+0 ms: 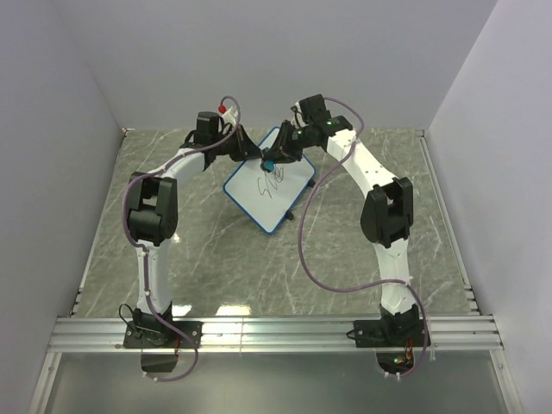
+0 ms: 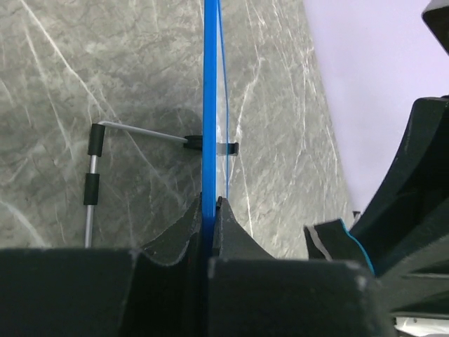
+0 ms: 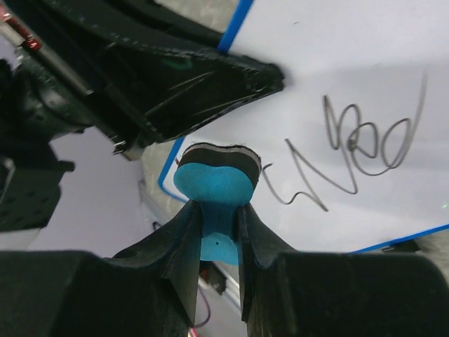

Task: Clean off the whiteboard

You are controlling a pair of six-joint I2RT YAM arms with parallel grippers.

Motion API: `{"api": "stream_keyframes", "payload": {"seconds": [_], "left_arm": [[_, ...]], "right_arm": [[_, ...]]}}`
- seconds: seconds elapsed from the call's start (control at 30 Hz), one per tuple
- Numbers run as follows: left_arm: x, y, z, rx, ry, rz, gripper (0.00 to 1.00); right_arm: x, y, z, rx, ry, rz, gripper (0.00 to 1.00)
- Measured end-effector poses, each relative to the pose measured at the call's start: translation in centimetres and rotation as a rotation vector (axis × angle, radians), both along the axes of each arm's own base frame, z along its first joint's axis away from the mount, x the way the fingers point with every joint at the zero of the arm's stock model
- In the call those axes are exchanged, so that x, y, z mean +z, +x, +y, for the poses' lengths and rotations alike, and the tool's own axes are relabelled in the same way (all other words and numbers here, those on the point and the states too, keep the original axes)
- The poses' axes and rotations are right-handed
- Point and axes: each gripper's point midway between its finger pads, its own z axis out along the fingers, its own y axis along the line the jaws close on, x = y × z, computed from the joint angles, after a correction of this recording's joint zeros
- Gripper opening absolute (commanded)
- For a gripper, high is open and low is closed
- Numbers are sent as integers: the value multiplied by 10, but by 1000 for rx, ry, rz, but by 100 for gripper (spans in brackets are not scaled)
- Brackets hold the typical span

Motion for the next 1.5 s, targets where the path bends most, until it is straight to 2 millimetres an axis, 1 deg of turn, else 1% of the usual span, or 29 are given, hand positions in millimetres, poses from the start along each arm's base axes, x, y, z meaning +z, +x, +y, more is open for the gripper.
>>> {"api": "stream_keyframes", "payload": {"seconds": [0.1,0.2,0.4,0.43,0.5,0.67,0.8,0.9,1.03,1.1,1.17,1.27,1.37,1.43,1.5], "left_arm": [[-1,0,1,15,-3,18,0],[-2,1,1,27,-3,32,0],[-2,1,0,43,-1,50,0],[-3,0,0,44,0,52,0],[-3,1,1,49,-1,56,0],[-3,1,1,54,6,56,0],[-4,0,2,55,16,48,0],[-3,0,1,54,23,42,0],[-1,-1,0,47,38,24,0],[0,-2,0,46,43,18,0],[1,-2,-1,46,47,12,0],[2,-3,-2,46,50,10,0],[1,-3,-2,46,51,10,0],[2,-3,-2,46,51,10,0],[1,-3,-2,46,51,10,0]], "right_arm": [[-8,4,-3,-28,-54,-19,0],[-23,3,-2,-43,-137,-47,0],[-67,-20,13,-7,-266,-23,0],[-70,-21,15,-4,-274,-24,0],[-68,-23,17,1,-279,-30,0],[-71,-23,17,1,-289,-32,0],[-78,-24,16,2,-270,-33,0],[-86,-30,8,-2,-237,-32,0],[-113,-48,-18,-18,-231,44,0],[-123,-54,-29,-27,-232,80,0],[-130,-59,-36,-31,-233,107,0],[-130,-60,-36,-30,-224,113,0],[-125,-61,-34,-26,-226,112,0],[-122,-61,-30,-19,-228,107,0],[-114,-63,-19,3,-217,94,0]]}}
